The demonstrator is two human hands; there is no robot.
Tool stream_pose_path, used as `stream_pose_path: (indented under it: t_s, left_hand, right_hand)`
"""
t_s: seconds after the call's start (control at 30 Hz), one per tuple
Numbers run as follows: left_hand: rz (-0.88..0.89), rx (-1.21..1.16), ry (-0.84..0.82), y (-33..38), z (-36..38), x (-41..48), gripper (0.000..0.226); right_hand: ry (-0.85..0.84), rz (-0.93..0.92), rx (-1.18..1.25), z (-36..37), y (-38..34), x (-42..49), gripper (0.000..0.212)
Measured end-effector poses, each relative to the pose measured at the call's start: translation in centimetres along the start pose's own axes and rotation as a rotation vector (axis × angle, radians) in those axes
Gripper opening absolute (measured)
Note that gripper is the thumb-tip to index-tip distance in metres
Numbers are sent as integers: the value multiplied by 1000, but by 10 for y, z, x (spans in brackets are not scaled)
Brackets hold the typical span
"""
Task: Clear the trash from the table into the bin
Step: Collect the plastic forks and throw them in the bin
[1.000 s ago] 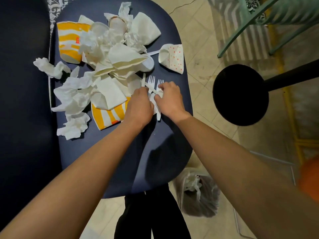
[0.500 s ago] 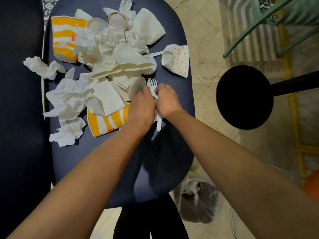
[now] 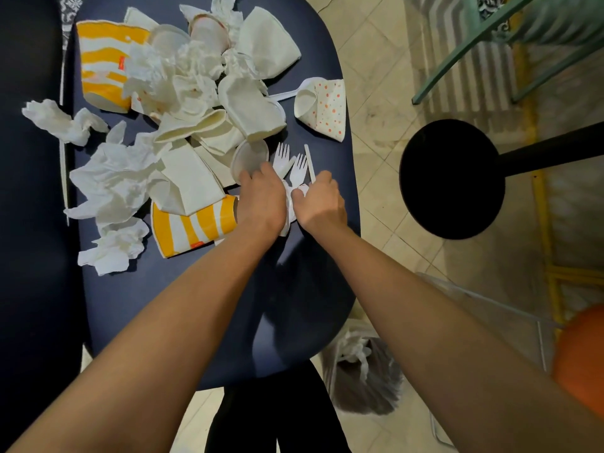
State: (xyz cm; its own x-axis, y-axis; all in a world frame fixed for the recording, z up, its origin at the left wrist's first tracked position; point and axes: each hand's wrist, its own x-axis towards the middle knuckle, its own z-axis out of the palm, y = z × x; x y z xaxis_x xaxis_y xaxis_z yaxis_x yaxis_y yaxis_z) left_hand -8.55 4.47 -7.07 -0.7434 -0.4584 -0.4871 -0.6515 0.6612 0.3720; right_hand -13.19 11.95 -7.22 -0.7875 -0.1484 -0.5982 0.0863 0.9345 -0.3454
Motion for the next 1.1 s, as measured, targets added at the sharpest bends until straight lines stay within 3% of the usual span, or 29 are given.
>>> stream_pose_path:
  t_s: [0.23,0.5,0.7,0.9,1.1]
  left_hand:
    - [30,71,-39,-3,-4,-2,37]
    - [6,-128,6,-2,-9,-1,28]
    - [-30,-218,-13,-6,-12,-1,26]
    - [-77,-313,-37,-7,-18,-5,23]
    - [-38,-316,-21,-5,-17,-9,28]
  right_hand:
    - [-16,69,29,7,0,1,58]
    - [37,78,135,7,-5,2,52]
    - [35,105,102,13,-15,6,66]
    - [28,112,85,7,-12,10,43]
    - [82,81,105,-4,0,7,38]
